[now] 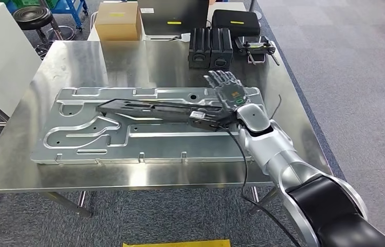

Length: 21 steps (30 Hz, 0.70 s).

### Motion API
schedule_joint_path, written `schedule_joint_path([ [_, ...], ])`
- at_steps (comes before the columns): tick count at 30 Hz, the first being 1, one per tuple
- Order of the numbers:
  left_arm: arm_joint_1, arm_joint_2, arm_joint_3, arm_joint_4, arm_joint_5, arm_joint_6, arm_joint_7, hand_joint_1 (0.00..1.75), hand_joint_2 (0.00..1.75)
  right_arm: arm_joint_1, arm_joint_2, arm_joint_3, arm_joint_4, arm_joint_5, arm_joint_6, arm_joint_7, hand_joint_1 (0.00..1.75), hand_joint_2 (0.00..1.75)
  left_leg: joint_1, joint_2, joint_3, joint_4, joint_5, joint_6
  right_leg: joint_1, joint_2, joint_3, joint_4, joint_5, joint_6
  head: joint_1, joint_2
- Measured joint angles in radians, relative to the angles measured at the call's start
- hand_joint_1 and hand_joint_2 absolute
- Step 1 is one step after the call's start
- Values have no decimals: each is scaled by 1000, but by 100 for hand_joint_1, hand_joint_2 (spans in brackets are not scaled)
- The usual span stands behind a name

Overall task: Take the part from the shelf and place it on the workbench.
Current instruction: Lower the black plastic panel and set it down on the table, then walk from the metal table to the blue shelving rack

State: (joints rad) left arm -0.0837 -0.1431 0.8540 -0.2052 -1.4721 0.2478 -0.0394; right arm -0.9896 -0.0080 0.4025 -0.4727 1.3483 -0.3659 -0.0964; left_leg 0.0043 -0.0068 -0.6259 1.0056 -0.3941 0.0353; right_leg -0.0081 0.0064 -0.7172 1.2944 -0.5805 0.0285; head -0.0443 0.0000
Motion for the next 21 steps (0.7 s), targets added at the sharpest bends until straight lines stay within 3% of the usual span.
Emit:
schedule_joint_path([
  [1, 4, 0, 2, 0, 2, 1, -2, 0, 0, 9, -22, -20, 2, -23, -7, -9, 0, 0, -1, -3, -6, 2, 3, 0, 0, 0, 18, -19, 14, -2, 0, 0],
  [4, 15, -1, 9, 0, 8, 0, -3, 0, 0, 31, -92, -83, 9, -74, -43, -49, 0, 0, -5, -9, -20, 8, 14, -5, 6, -3, 140, -217, 80, -16, 0, 0],
  [5, 17, -1, 11, 0, 8, -1, -3, 0, 0, 37, -110, -99, 11, -82, -52, -60, 0, 0, -5, -9, -22, 8, 18, -9, 10, -4, 164, -260, 93, -21, 0, 0],
  [7, 19, -3, 13, 0, 9, -2, -3, 0, 0, 46, -135, -121, 14, -87, -61, -67, 0, 0, -5, -6, -24, 5, 28, -20, 17, -5, 170, -281, 106, -27, 0, 0],
  [9, 20, -4, 15, 1, 9, -2, -3, 0, 0, 51, -148, -132, 18, -87, -64, -66, 0, 0, -7, -3, -29, 7, 25, -31, 11, -5, 164, -296, 120, -38, 0, 0],
  [11, 21, -4, 18, 1, 9, -2, -3, 0, 0, 55, -152, -137, 20, -84, -64, -65, 0, 0, -7, -1, -51, 61, -35, -42, 3, -6, 150, -306, 142, -48, 0, 0],
  [13, 19, -4, 20, 1, 9, -2, -3, 0, 0, 60, -153, -141, 22, -81, -64, -65, 0, 0, -1, 0, -86, 182, -132, -51, 3, -6, 129, -306, 160, -52, -1, 0],
  [14, 19, -4, 20, 1, 9, -2, -3, 0, 0, 63, -154, -143, 24, -81, -64, -65, 0, 0, 1, 0, -99, 243, -163, -56, 3, -7, 116, -305, 169, -52, -1, 0],
  [15, 19, -4, 20, 1, 9, -2, -3, 0, 0, 66, -155, -145, 26, -80, -64, -65, 0, 0, 3, 0, -100, 282, -173, -59, 3, -7, 104, -303, 177, -51, -1, 0],
  [16, 19, -4, 20, 1, 9, -2, -3, 0, 0, 68, -156, -146, 27, -80, -64, -65, 0, 0, 4, 0, -84, 288, -162, -60, 3, -8, 90, -301, 186, -49, -1, 0],
  [17, 19, -4, 21, 1, 9, -2, -3, 0, 0, 70, -158, -147, 28, -80, -64, -64, 0, 0, 5, 1, -49, 256, -137, -60, 3, -8, 77, -298, 194, -47, -1, 0],
  [19, 16, -3, 21, 1, 9, -2, -3, 0, 0, 72, -160, -148, 28, -80, -64, -64, 0, 0, 4, 0, 57, 118, -106, -52, 4, -7, 57, -292, 209, -41, -1, 0],
  [21, 12, -3, 21, 1, 9, -2, -3, 0, 0, 72, -164, -149, 28, -81, -66, -60, 0, 0, -2, 0, 127, 13, -110, -40, 4, -8, 51, -291, 223, -30, -1, 0],
])
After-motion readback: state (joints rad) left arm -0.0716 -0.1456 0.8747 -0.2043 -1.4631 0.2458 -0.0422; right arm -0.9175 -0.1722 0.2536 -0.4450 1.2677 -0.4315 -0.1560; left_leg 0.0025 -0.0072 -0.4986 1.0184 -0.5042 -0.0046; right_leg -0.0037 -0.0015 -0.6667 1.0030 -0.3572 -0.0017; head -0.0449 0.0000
